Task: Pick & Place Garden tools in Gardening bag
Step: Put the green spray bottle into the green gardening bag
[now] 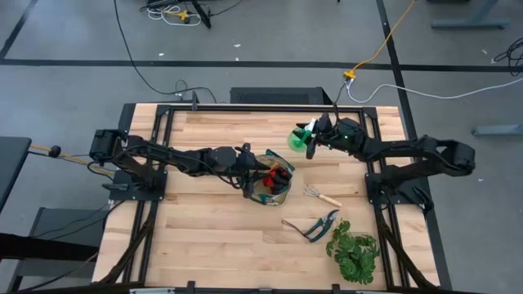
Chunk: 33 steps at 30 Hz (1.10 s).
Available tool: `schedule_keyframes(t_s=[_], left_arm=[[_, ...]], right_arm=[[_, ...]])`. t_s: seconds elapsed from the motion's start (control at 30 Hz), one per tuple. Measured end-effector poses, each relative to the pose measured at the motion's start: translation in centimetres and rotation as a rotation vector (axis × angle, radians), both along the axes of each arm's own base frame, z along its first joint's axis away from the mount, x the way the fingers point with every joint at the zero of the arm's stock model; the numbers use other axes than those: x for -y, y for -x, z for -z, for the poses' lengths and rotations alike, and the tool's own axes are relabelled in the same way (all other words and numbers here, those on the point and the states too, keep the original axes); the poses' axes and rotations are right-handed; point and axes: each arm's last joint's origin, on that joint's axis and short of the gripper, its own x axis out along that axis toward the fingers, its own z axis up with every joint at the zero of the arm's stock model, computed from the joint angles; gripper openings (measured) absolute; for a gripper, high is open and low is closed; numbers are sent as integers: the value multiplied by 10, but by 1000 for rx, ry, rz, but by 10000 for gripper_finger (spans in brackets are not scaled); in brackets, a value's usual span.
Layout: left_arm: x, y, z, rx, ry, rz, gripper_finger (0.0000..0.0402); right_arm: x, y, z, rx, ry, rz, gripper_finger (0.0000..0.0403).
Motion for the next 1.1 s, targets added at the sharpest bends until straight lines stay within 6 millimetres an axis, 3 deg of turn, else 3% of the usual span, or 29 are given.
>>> schedule_keyframes(t_s=[0.33, 0.5, 0.77, 1.1], left_arm=[[0, 0, -5, 39, 0, 0, 112], [1, 7, -22, 92, 7, 34, 112], [2, 28, -53, 160, 9, 53, 112], [3, 50, -71, 145, 6, 60, 112]], right_arm=[[-16, -31, -59, -44, 52, -59, 137], [-25, -38, -79, -5, 73, -96, 137], [-39, -54, -80, -12, 61, -157, 137], [-53, -105, -69, -70, 43, -234, 137]])
